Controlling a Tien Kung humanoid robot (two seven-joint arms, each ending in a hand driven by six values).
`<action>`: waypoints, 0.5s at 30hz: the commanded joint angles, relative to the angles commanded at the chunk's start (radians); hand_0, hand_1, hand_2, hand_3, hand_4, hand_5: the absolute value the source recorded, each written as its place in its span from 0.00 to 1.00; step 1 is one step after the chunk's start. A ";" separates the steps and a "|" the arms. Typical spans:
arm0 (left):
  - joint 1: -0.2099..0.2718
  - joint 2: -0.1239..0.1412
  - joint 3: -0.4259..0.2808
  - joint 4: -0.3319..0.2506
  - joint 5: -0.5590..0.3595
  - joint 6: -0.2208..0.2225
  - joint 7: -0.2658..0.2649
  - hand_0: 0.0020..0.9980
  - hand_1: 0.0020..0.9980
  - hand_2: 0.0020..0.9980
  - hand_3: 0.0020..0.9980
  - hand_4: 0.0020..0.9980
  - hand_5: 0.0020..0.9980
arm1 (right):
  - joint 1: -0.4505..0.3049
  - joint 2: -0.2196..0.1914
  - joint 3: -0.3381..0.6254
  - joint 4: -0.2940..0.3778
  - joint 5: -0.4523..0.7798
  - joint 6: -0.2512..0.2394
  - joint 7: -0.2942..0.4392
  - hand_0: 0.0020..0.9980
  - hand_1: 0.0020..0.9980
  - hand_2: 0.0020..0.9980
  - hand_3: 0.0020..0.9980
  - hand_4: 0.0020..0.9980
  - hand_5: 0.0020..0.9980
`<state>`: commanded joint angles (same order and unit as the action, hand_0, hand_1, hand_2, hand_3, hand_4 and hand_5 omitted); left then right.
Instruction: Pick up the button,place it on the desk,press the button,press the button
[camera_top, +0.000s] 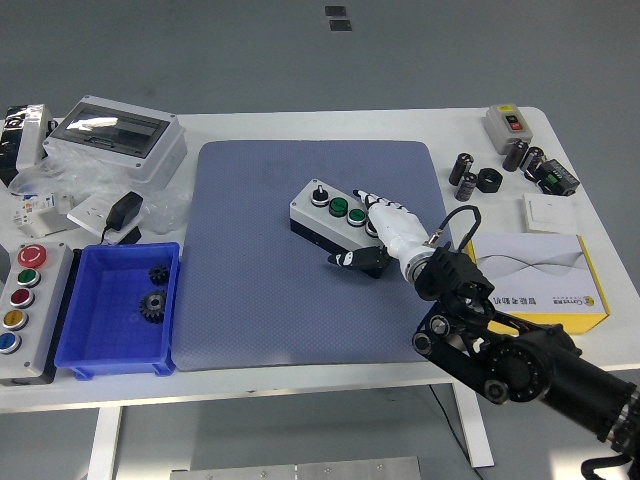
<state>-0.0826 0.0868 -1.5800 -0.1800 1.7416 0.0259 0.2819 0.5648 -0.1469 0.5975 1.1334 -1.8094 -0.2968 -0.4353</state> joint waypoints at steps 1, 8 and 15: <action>0.000 0.000 0.000 0.000 0.001 0.000 0.000 0.62 0.52 0.53 0.60 0.62 0.21 | 0.001 0.000 -0.008 -0.002 0.005 -0.014 0.001 0.76 0.90 0.99 1.00 1.00 0.37; -0.001 -0.001 0.003 0.000 -0.002 -0.001 -0.002 0.62 0.52 0.53 0.60 0.62 0.21 | 0.006 -0.001 -0.044 -0.008 0.014 -0.089 0.001 0.54 0.77 0.87 1.00 0.99 0.37; -0.001 -0.001 0.011 0.000 -0.009 -0.002 -0.006 0.62 0.52 0.53 0.60 0.62 0.21 | 0.011 -0.002 -0.068 -0.023 0.001 -0.090 -0.015 0.34 0.58 0.67 1.00 0.86 0.21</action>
<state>-0.0839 0.0856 -1.5693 -0.1800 1.7324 0.0236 0.2760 0.5756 -0.1492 0.5290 1.1107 -1.8081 -0.3869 -0.4504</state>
